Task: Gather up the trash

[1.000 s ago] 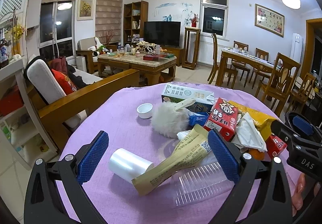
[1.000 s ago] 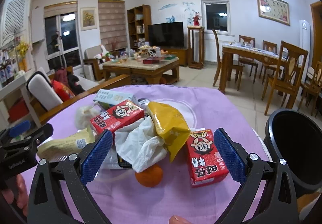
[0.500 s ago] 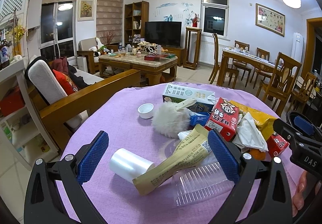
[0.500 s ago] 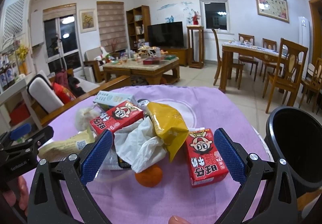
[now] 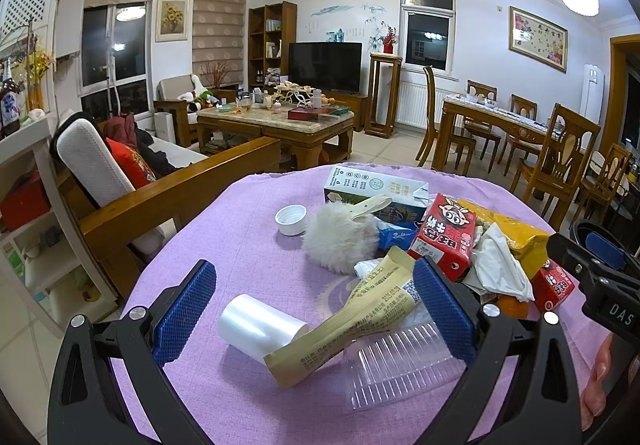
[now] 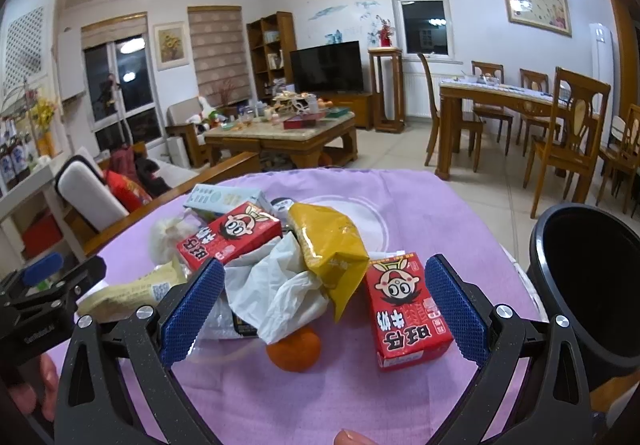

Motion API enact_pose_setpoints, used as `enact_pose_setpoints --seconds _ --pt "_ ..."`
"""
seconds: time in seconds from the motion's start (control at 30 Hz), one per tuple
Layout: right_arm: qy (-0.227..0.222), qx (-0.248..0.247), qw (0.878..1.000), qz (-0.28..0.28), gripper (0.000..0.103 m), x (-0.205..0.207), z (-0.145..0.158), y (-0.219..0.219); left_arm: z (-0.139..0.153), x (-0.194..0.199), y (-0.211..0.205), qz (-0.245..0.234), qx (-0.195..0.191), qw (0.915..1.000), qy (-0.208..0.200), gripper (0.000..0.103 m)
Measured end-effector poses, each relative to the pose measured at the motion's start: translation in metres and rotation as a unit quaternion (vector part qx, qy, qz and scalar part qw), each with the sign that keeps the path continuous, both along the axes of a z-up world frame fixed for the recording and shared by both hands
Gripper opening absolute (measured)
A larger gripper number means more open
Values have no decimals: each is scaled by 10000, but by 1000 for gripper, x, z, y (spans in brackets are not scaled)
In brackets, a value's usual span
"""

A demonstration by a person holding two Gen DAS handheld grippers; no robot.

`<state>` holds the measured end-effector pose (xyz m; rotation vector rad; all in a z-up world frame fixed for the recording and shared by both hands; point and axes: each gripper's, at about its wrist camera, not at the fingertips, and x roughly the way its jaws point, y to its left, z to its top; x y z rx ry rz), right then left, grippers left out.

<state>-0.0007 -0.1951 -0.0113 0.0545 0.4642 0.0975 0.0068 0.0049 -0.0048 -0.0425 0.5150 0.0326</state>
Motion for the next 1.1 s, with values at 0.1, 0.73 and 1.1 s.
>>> enact_pose_setpoints --seconds 0.1,0.73,1.1 --pt "1 16 10000 -3 99 -1 1 -1 0 0 0 0 -2 10000 3 98" --pt "25 46 10000 -15 99 -3 4 -4 0 0 -1 2 6 10000 13 98" --pt "47 60 9999 -67 99 -4 4 5 -1 1 0 2 5 10000 19 98"
